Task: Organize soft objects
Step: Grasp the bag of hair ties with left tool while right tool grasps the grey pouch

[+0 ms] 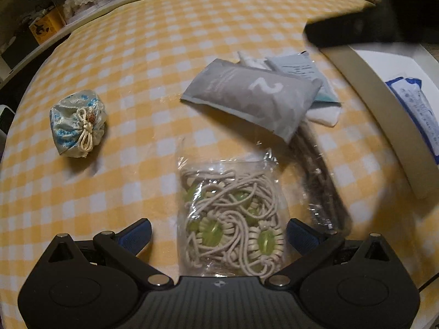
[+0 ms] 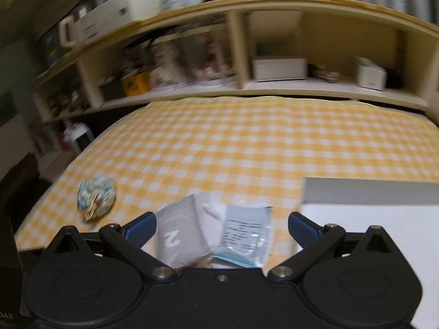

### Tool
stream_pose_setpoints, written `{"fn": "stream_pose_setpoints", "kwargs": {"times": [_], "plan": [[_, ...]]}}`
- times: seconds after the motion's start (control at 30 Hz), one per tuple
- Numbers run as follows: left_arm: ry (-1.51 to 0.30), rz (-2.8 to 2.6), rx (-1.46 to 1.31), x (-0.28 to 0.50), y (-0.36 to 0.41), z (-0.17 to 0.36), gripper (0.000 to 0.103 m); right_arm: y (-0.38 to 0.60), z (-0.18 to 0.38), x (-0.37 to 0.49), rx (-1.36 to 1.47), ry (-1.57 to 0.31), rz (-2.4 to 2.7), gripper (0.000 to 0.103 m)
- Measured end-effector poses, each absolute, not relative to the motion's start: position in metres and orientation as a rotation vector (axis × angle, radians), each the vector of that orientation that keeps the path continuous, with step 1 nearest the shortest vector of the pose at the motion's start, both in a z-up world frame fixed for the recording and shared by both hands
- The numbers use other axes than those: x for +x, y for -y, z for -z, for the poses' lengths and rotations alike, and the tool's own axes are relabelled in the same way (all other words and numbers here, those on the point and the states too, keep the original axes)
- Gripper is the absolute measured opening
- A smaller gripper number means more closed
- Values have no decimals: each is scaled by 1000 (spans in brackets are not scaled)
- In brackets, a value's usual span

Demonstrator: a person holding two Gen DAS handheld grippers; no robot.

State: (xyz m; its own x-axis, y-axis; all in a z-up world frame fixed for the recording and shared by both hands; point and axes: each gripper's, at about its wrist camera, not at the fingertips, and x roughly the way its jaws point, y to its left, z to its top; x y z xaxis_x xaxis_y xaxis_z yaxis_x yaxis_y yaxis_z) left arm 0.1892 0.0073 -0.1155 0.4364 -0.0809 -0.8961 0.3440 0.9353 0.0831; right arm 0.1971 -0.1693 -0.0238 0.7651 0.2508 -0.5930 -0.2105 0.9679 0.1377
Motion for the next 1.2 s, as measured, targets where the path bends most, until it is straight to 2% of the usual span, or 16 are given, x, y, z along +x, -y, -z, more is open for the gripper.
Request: {"fn": "stream_pose_setpoints", "kwargs": {"times": [0.13,0.2,0.47,0.53,0.6,0.63,0.9,0.97,1.03,1.07,1.1,1.17,1.2], "plan": [[-1109,258,257,195,-17,118,103,148,39,210,-25,-691,-363,102],[-1111,248,250,198,-23,117,103,137,44,215,-79,-699,-404,96],[-1124,268,202,205,-27,114,88,102,62,232,-236,-743,-521,85],[-1133,275,186,206,-26,116,84,97,66,235,-265,-759,-532,77],[-1130,274,188,208,-25,117,80,95,73,240,-268,-789,-540,63],[-1128,272,185,208,-25,116,78,95,76,242,-271,-803,-533,60],[-1117,263,160,208,-26,112,65,102,91,234,-326,-828,-527,49],[-1113,262,135,208,-30,110,63,104,89,233,-314,-830,-526,49],[-1109,257,108,207,-35,108,63,109,86,232,-277,-824,-518,52],[-1109,257,96,206,-37,107,63,113,84,232,-238,-820,-516,59],[-1108,255,83,206,-39,106,63,116,81,235,-200,-826,-514,70],[-1108,254,66,205,-40,105,63,126,76,239,-118,-830,-509,80],[-1107,255,64,204,-40,105,63,130,73,241,-89,-828,-507,80]]}}
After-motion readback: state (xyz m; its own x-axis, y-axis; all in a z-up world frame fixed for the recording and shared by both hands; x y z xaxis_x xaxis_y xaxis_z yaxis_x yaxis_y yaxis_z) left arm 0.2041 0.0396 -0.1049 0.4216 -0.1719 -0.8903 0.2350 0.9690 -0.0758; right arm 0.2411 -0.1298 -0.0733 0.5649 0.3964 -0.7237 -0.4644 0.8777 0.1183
